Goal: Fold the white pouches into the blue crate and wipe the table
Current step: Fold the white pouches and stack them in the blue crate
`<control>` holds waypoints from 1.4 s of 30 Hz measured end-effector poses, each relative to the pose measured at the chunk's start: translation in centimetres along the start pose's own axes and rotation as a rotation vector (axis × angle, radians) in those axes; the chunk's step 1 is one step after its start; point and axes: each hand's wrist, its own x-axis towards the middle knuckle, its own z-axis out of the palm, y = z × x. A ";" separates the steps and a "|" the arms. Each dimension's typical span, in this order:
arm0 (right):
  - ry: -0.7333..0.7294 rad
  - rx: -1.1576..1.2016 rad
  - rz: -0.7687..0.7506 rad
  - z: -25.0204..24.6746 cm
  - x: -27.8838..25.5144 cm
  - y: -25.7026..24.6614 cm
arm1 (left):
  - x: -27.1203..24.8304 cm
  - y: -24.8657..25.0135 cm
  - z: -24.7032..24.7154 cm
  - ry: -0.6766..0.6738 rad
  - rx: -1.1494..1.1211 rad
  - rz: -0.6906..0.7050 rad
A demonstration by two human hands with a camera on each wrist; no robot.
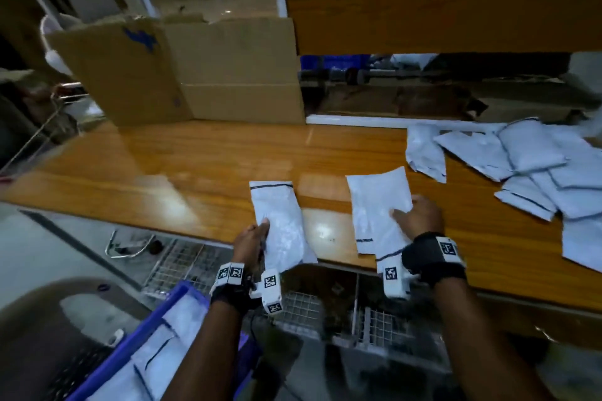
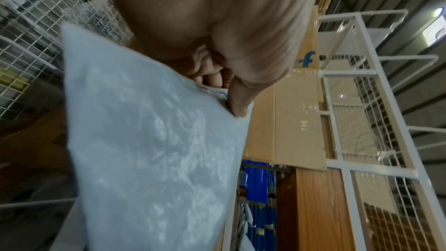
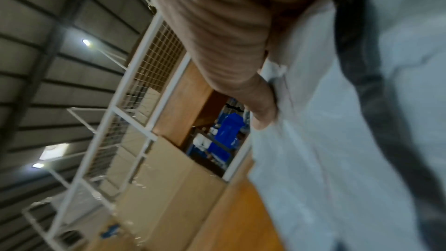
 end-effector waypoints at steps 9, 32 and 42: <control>-0.136 -0.060 -0.423 9.8 -6.5 -12.3 | -3.1 -6.5 -15.4 0.226 -0.244 -0.089; -1.154 -0.445 -0.445 54.6 -35.0 -15.3 | -13.8 -32.9 -44.5 0.566 0.219 -0.818; -1.156 -0.454 -0.372 61.4 -39.1 -11.7 | -13.1 -37.7 -43.8 0.878 0.191 -0.712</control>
